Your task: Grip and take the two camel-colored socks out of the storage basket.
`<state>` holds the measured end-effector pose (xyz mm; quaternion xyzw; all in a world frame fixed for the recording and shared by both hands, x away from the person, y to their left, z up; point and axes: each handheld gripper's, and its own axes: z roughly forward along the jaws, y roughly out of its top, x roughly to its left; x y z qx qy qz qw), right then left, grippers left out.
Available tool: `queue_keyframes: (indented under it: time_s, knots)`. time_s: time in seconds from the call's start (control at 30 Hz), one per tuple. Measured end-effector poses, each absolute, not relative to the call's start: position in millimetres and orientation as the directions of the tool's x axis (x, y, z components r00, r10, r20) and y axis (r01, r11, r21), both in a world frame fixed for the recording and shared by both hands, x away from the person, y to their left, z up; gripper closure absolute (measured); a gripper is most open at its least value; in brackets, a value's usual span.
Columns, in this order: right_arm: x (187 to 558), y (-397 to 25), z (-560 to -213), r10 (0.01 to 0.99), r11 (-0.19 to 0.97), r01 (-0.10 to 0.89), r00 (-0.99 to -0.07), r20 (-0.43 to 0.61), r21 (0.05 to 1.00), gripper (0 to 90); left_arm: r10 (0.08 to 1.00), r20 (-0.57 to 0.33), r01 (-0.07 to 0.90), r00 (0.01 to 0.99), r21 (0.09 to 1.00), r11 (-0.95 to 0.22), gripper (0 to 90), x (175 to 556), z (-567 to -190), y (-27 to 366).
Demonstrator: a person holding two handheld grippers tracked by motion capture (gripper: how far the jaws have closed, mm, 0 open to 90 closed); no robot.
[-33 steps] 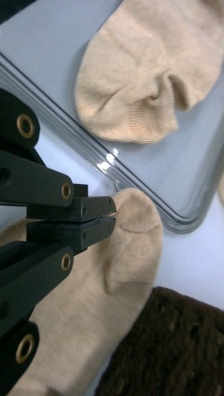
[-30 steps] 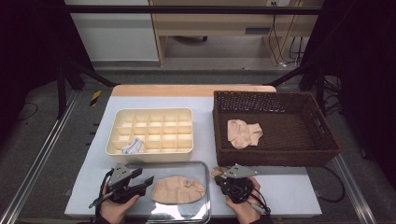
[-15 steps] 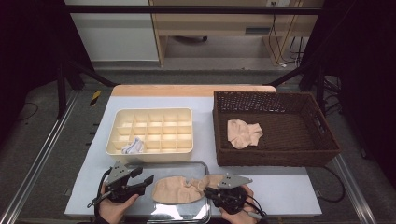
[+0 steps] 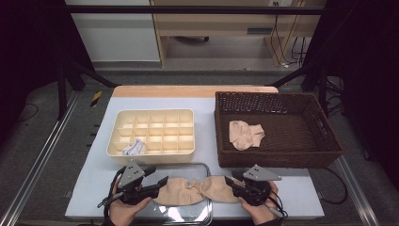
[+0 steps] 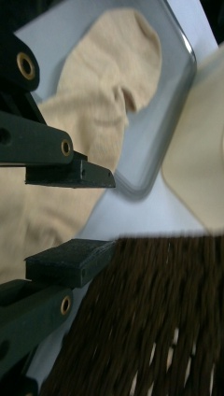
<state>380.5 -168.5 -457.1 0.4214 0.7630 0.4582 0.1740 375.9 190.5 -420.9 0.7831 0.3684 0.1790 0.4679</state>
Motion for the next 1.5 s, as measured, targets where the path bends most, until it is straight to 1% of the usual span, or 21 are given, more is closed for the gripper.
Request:
queue_keyframes:
  time_s: [0.1, 0.2, 0.3, 0.37, 0.5, 0.63, 0.73, 0.87, 1.1, 1.17, 1.4, 1.5]
  knots:
    - [381.1, -180.7, -458.4, 0.825, 0.212, 0.493, -0.553, 0.116, 0.844, 62.6, 0.729, -0.054, 0.398, 0.682, 0.864, -0.308, 40.0, 377.2, -421.1, 175.6]
    - [380.6, -188.2, -460.9, 0.847, 0.215, 0.512, -0.521, 0.102, 0.832, 63.5, 0.718, -0.033, 0.371, 0.696, 0.872, -0.32, 35.7, 378.4, -421.8, 161.7]
    - [381.2, -192.9, -464.0, 0.854, 0.214, 0.528, -0.51, 0.105, 0.822, 63.1, 0.71, -0.026, 0.369, 0.703, 0.868, -0.332, 34.3, 381.3, -422.6, 150.2]
    - [381.9, -194.3, -465.5, 0.858, 0.226, 0.529, -0.505, 0.089, 0.818, 62.6, 0.709, -0.022, 0.373, 0.705, 0.862, -0.344, 34.5, 383.4, -423.6, 143.3]
    - [383.0, -196.3, -466.5, 0.864, 0.231, 0.531, -0.498, 0.079, 0.815, 62.2, 0.706, -0.026, 0.379, 0.708, 0.857, -0.348, 38.4, 386.6, -425.8, 131.6]
    - [384.0, -199.3, -468.4, 0.869, 0.219, 0.543, -0.487, 0.091, 0.811, 62.1, 0.694, -0.041, 0.39, 0.719, 0.85, -0.354, 44.7, 389.4, -429.5, 121.2]
    - [384.2, -201.3, -468.5, 0.874, 0.211, 0.545, -0.477, 0.094, 0.812, 60.6, 0.676, -0.056, 0.398, 0.735, 0.843, -0.362, 45.2, 391.9, -434.9, 113.0]
    - [383.3, -203.4, -468.8, 0.875, 0.21, 0.535, -0.476, 0.086, 0.819, 59.7, 0.669, -0.055, 0.405, 0.742, 0.832, -0.38, 48.1, 394.4, -442.8, 103.2]
    - [384.8, -205.8, -474.8, 0.885, 0.223, 0.554, -0.46, 0.072, 0.803, 61.9, 0.675, -0.054, 0.418, 0.736, 0.82, -0.391, 50.9, 397.2, -454.2, 95.5]
    - [385.6, -207.1, -476.5, 0.885, 0.22, 0.564, -0.459, 0.082, 0.796, 63.2, 0.676, -0.054, 0.427, 0.735, 0.811, -0.399, 51.8, 398.1, -457.4, 93.9]
    - [386.4, -203.4, -481.6, 0.876, 0.234, 0.601, -0.471, 0.102, 0.765, 68.7, 0.658, -0.089, 0.447, 0.747, 0.8, -0.4, 55.0, 397.1, -461.7, 90.7]
    - [386.9, -202.0, -483.1, 0.873, 0.239, 0.609, -0.476, 0.108, 0.757, 70.9, 0.643, -0.1, 0.445, 0.759, 0.801, -0.401, 54.4, 394.8, -462.0, 88.5]
